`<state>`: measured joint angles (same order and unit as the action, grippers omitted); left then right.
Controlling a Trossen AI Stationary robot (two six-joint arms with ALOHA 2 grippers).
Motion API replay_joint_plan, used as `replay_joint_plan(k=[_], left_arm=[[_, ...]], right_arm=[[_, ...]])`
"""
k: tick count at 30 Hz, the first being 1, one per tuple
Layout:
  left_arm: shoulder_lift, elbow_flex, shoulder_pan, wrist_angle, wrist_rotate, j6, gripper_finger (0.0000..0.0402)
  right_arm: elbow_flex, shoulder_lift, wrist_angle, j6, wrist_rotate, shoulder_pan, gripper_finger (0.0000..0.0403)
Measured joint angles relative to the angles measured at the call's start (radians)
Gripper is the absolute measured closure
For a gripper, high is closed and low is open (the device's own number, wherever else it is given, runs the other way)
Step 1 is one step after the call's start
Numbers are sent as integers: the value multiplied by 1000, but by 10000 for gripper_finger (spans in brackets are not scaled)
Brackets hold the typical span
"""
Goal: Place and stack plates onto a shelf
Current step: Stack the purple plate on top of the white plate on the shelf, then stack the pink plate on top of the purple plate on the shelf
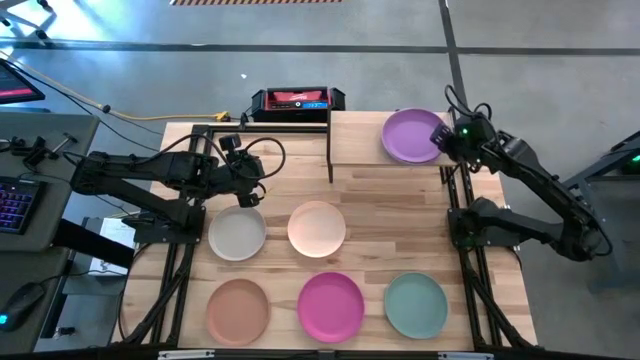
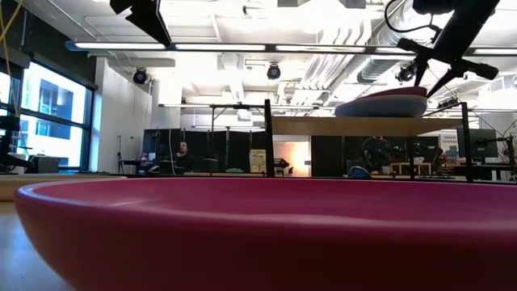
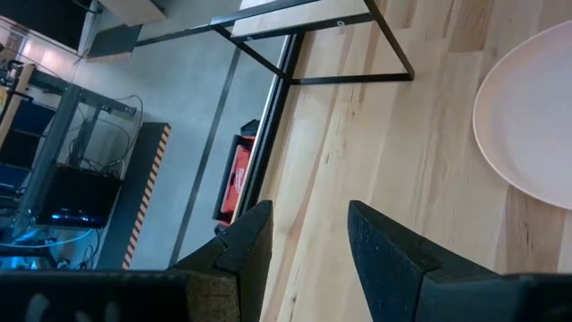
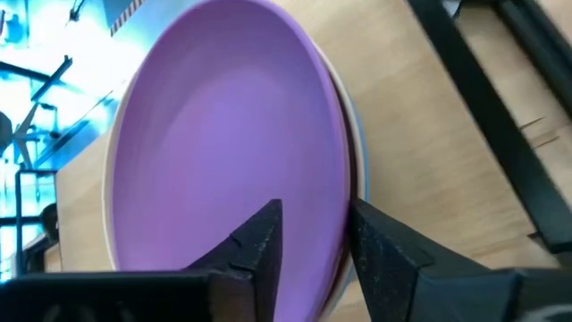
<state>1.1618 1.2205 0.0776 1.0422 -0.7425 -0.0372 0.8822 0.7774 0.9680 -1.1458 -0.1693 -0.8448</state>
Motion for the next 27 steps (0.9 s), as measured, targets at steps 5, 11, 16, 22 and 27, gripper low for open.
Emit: replay_joint_plan(k=[5,11,16,22,27], left_arm=[[0,0,0,0,0,0,263],[0,0,0,0,0,0,263],[0,0,0,0,0,0,263],[0,0,0,0,0,0,263],[0,0,0,0,0,0,263]], right_arm=[[0,-2,0,-1,56,0,283],[0,-33,29,-4,66,0,284],[0,-81,53,-16,66,0,285],[0,-109,53,-24,67,1,285],[0,-111,52,-23,86,24,285]])
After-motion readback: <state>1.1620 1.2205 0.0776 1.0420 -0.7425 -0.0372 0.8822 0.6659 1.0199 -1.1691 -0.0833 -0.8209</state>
